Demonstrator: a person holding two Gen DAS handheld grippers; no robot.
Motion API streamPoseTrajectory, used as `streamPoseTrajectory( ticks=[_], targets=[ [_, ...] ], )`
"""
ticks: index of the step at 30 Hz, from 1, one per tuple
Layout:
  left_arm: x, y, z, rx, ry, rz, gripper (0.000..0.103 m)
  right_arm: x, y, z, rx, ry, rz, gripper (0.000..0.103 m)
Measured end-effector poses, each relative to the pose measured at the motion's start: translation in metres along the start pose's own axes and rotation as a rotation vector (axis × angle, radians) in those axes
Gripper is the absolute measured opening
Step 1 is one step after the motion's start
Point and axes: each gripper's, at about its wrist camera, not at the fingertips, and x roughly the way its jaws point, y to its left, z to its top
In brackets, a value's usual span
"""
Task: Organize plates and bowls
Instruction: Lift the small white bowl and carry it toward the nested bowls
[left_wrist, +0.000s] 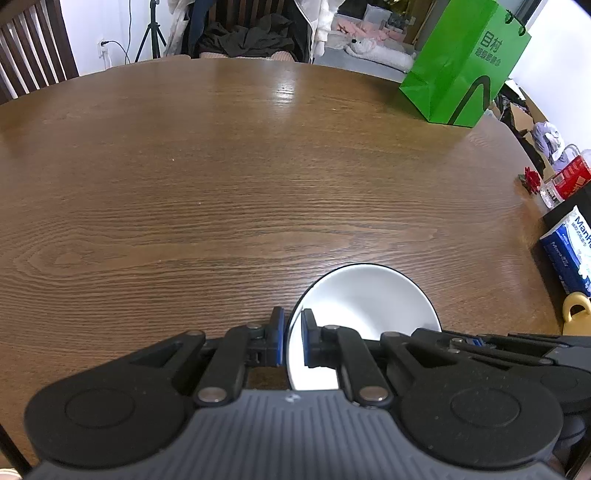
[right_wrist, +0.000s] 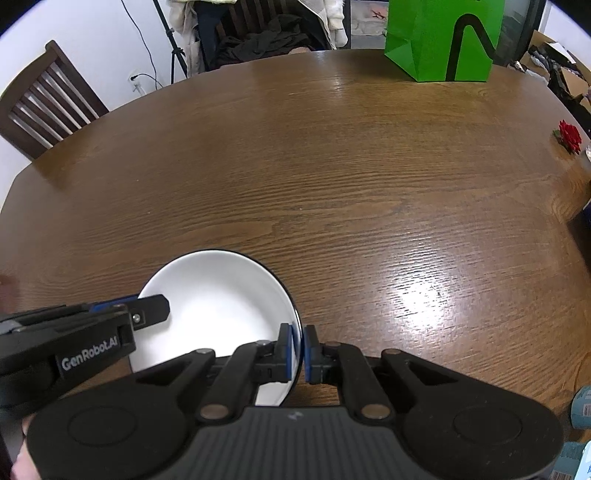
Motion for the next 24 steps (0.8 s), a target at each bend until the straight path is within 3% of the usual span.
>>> streamPoseTrajectory(
  ticks=[24],
  targets=[
    [-0.048,-0.007,-0.020,0.010,-0.065,0.027,0.010,-0.030,-0.001,-0.013,-0.017,-0.053,0.025,0.006]
  ],
)
